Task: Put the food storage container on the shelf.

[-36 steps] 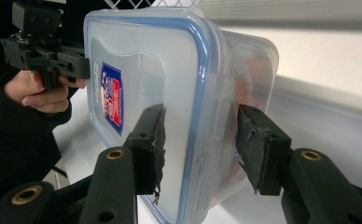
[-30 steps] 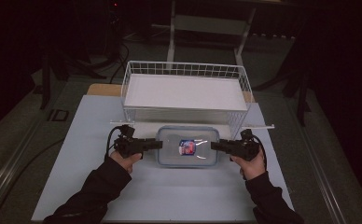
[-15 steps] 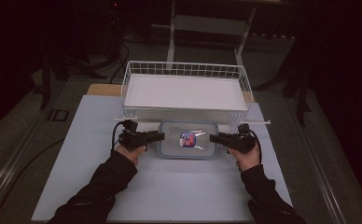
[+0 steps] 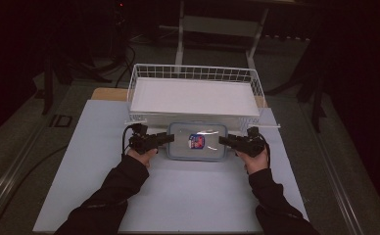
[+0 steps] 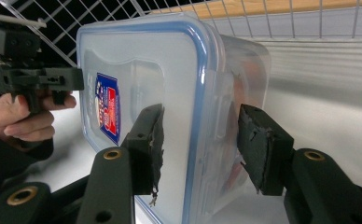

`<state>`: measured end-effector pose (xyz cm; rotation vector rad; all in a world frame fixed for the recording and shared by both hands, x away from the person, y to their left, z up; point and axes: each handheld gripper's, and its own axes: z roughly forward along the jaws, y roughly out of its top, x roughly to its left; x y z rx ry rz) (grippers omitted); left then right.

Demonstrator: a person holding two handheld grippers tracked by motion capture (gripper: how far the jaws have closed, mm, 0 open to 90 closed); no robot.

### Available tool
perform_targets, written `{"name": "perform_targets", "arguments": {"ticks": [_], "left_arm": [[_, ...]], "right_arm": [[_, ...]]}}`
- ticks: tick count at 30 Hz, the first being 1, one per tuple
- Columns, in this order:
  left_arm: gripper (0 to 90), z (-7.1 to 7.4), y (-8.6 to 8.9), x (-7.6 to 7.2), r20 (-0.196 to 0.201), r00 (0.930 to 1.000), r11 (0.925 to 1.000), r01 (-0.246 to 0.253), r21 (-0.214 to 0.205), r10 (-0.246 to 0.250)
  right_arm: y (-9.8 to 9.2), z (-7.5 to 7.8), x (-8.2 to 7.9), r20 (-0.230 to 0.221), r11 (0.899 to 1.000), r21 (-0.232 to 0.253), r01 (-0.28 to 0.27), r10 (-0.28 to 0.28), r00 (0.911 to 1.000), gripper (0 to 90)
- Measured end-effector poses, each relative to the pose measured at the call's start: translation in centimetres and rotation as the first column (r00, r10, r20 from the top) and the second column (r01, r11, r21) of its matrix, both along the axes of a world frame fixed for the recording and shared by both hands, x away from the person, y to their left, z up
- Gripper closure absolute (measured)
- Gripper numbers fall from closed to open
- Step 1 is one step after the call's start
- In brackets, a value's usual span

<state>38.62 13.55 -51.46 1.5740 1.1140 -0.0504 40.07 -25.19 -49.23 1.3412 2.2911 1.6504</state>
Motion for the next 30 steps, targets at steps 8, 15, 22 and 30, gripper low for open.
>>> {"name": "perform_targets", "arguments": {"ticks": [8, 15, 22, 30], "left_arm": [[52.3, -0.3, -0.2, 0.3, -0.002, 0.9996, 0.999, -0.027, -0.037, 0.026], [53.5, -0.6, -0.7, 0.6, 0.016, 0.996, 0.9959, -0.088, -0.021, 0.088], [49.0, -0.3, -1.2, 1.0, 0.064, 0.9911, 0.9911, -0.12, 0.057, 0.117], [40.5, 0.1, -0.9, 0.5, 0.024, 0.9918, 0.9916, -0.126, 0.028, 0.126]], "right_arm": [[-0.2, -0.5, 0.6, -0.018, 0.999, 0.042, 0.02, -0.019, 0.9996, 50.3], [0.7, -0.5, 0.4, 0.035, 0.994, -0.044, 0.098, -0.096, 0.9947, 48.3], [1.6, 0.0, 0.7, 0.068, 0.98, -0.098, 0.176, -0.17, 0.9831, 44.3], [1.5, -0.2, 0.4, 0.097, 0.977, -0.099, 0.187, -0.178, 0.9793, 40.1]]}}
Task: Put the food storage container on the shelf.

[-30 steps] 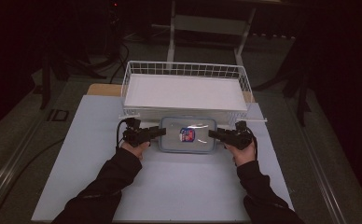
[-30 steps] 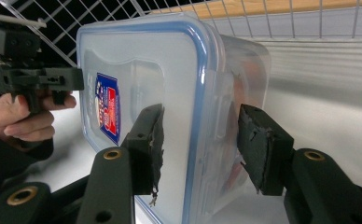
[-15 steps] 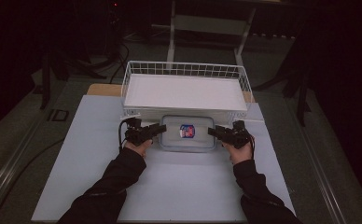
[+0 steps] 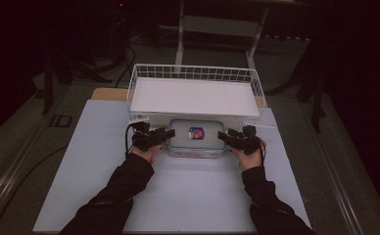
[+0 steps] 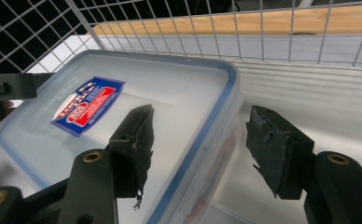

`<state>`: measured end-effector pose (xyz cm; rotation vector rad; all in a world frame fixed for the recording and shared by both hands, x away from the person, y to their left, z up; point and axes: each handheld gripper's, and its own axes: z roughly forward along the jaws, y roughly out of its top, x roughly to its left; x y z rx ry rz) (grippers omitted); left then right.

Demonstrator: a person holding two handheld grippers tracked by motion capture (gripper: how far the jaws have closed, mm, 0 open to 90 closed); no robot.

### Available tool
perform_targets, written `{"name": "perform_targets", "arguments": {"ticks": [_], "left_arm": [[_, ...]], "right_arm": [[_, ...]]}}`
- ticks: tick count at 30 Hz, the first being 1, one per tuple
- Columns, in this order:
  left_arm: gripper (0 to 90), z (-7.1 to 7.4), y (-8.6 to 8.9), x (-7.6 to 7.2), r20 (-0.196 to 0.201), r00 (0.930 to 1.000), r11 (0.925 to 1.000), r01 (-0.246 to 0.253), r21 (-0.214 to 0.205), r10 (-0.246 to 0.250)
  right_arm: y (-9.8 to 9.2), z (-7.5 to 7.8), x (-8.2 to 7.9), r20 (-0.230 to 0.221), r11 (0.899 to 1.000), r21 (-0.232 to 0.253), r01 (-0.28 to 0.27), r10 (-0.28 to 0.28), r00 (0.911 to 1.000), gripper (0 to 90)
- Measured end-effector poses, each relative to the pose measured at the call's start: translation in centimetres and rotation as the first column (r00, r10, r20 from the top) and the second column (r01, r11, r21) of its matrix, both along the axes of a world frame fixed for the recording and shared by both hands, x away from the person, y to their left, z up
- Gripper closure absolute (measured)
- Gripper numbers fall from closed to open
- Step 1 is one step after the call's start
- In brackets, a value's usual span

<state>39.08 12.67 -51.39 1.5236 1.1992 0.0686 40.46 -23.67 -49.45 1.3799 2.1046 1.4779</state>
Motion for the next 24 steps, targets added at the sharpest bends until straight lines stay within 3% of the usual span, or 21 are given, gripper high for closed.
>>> {"name": "perform_targets", "arguments": {"ticks": [4, 9, 14, 18, 19, 23, 24], "left_arm": [[33.8, 0.2, 0.5, -0.8, 0.024, 0.9992, 0.999, 0.03, 0.034, -0.031], [30.0, 0.2, 1.2, -1.9, 0.002, 0.999, 0.9989, 0.046, 0.007, -0.046], [27.1, 0.4, 1.4, -3.1, 0.019, 0.9967, 0.9968, 0.079, 0.011, -0.079], [24.5, 0.4, 1.3, -4.0, 0.032, 0.9939, 0.9939, 0.105, 0.035, -0.106], [24.0, 0.6, 1.3, -4.9, 0.065, 0.9897, 0.9895, 0.122, 0.077, -0.128], [20.6, 0.8, 1.5, -5.9, 0.091, 0.9845, 0.9858, 0.142, 0.09, -0.15], [18.4, 0.9, 1.5, -6.6, 0.1, 0.9814, 0.9819, 0.153, 0.112, -0.164]], "right_arm": [[-0.2, 0.0, -0.7, 0.017, 1.0, -0.007, -0.001, 0.001, 0.9999, 38.3], [-0.7, 0.6, -1.8, 0.034, 1.0, 0.006, -0.007, 0.007, 0.9994, 37.7], [-0.6, 1.3, -3.2, 0.05, 0.999, 0.008, -0.035, 0.034, 0.9982, 37.3], [-0.2, 1.6, -4.2, 0.055, 0.998, 0.021, -0.066, 0.065, 0.9964, 37.4], [0.5, 1.9, -5.5, 0.07, 0.994, 0.012, -0.107, 0.106, 0.992, 37.5], [1.1, 2.1, -6.4, 0.077, 0.991, 0.014, -0.133, 0.131, 0.9883, 38.6], [1.6, 2.1, -7.0, 0.068, 0.986, 0.025, -0.163, 0.161, 0.9847, 40.9]]}}
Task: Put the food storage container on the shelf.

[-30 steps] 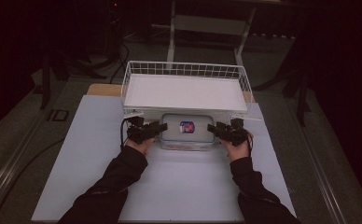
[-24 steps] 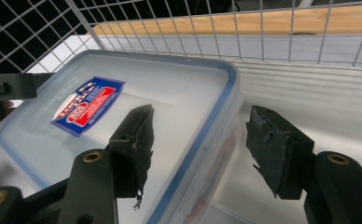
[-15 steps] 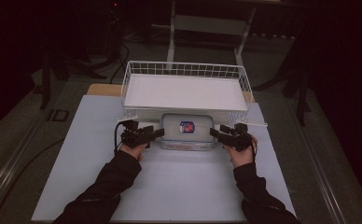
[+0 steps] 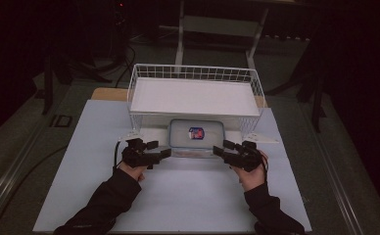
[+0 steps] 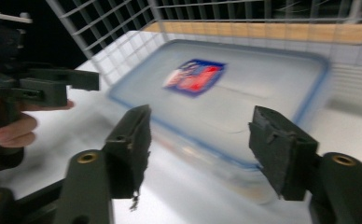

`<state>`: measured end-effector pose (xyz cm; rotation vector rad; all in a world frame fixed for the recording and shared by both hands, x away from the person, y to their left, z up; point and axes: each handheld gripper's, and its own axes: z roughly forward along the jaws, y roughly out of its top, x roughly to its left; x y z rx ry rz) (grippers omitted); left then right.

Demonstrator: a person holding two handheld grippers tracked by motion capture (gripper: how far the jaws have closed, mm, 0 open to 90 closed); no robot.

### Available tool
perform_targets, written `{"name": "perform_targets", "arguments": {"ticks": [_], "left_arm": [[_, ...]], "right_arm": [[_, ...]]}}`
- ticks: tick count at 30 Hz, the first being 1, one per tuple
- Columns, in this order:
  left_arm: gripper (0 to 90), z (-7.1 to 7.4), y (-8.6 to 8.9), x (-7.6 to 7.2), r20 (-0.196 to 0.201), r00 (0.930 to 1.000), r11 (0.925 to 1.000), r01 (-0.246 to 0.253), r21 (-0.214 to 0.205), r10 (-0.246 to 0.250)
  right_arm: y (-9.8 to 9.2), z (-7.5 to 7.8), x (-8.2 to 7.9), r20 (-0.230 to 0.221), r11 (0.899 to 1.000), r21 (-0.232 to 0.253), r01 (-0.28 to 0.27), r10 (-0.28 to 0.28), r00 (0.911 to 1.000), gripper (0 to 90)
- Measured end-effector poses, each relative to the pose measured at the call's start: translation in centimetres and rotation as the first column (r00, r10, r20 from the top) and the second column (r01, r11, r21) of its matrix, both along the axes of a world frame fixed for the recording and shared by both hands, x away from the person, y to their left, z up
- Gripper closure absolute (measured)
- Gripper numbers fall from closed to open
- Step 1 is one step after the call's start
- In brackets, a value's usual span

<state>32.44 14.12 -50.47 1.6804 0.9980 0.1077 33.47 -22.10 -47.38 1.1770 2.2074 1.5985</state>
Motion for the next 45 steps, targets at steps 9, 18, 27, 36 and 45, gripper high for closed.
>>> {"name": "perform_targets", "arguments": {"ticks": [9, 18, 27, 36, 45], "left_arm": [[1.4, 0.7, -0.9, -2.3, 0.059, 0.9966, 0.9959, 0.052, 0.075, -0.056], [1.0, 1.2, -1.0, -3.1, 0.143, 0.9889, 0.9968, 0.027, 0.075, -0.038], [0.9, 1.0, -1.1, -3.3, 0.171, 0.9847, 0.9955, 0.021, 0.092, -0.037], [0.9, 0.7, -1.1, -3.1, 0.171, 0.9848, 0.9953, 0.016, 0.095, -0.032], [0.9, 0.6, -1.1, -3.1, 0.171, 0.9846, 0.9956, 0.02, 0.091, -0.036]], "right_arm": [[2.3, -0.9, -1.0, -0.038, 0.997, -0.02, -0.08, 0.079, 0.9961, 58.5], [4.3, -2.4, -0.2, -0.084, 0.988, -0.105, -0.117, 0.108, 0.9906, 90.0], [5.8, -3.5, 1.7, -0.093, 0.985, -0.143, -0.101, 0.088, 0.9917, 90.0], [6.5, -3.5, 3.9, -0.091, 0.987, -0.146, -0.058, 0.045, 0.9948, 90.0], [6.9, -4.0, 6.2, -0.082, 0.988, -0.151, -0.005, -0.007, 0.9966, 90.0]]}}
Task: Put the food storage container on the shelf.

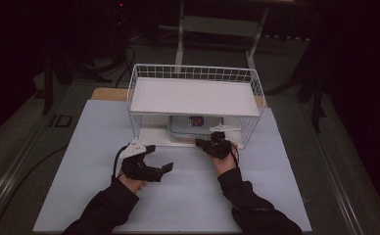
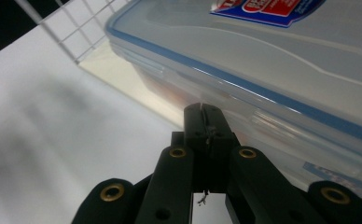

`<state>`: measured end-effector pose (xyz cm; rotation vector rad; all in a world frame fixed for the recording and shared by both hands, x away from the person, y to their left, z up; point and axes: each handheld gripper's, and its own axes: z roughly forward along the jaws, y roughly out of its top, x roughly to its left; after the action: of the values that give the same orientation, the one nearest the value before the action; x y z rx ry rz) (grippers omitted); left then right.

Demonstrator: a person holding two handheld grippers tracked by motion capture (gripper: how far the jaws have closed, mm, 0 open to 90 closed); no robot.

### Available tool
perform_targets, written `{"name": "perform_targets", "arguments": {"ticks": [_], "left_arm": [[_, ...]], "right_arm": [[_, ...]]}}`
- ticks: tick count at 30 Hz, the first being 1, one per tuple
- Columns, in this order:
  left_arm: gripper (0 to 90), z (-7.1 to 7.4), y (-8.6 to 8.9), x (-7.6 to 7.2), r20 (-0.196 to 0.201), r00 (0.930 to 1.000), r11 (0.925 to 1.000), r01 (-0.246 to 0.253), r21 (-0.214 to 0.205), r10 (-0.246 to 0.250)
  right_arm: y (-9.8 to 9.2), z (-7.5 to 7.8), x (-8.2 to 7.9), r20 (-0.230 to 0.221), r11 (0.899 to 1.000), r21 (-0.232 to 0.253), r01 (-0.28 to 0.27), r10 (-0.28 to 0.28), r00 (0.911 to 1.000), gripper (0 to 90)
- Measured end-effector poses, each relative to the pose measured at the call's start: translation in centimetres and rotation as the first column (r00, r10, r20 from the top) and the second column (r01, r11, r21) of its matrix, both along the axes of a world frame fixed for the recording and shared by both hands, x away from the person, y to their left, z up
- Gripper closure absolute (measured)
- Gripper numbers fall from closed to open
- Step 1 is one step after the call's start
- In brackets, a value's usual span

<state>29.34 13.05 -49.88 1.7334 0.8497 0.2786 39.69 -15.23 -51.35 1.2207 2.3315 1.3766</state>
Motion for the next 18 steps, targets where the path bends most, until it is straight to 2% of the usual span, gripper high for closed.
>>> {"name": "perform_targets", "arguments": {"ticks": [3, 5, 7, 10, 15, 18], "left_arm": [[0.9, 0.0, 0.0, 0.0, -0.001, 1.0, 1.0, 0.001, 0.002, -0.001], [0.9, 0.0, 0.0, 0.0, 0.002, 1.0, 1.0, 0.003, 0.0, -0.003], [0.9, 0.0, 0.0, 0.0, 0.002, 1.0, 1.0, 0.002, 0.005, -0.002], [0.9, 0.0, 0.0, 0.0, 0.002, 1.0, 1.0, 0.003, 0.003, -0.003], [0.9, 0.0, 0.0, 0.0, 0.004, 1.0, 1.0, 0.005, 0.004, -0.005], [0.9, 0.2, 0.0, -0.2, 0.01, 0.9999, 1.0, 0.007, 0.006, -0.007]], "right_arm": [[0.0, 0.0, 0.4, -0.004, 1.0, 0.005, 0.013, -0.013, 0.9999, 90.0], [0.1, 0.1, 0.9, -0.024, 0.999, 0.023, 0.034, -0.033, 0.9992, 90.0], [0.1, 0.1, 1.3, -0.004, 0.999, 0.021, 0.034, -0.034, 0.9994, 90.0], [0.0, 0.2, 1.6, -0.016, 0.999, 0.036, 0.037, -0.037, 0.9992, 90.0], [0.0, 0.3, 1.3, -0.01, 0.998, 0.047, 0.029, -0.029, 0.9995, 89.6], [-0.1, 0.8, 0.5, -0.003, 0.999, 0.052, 0.014, -0.014, 0.9999, 82.8]]}}
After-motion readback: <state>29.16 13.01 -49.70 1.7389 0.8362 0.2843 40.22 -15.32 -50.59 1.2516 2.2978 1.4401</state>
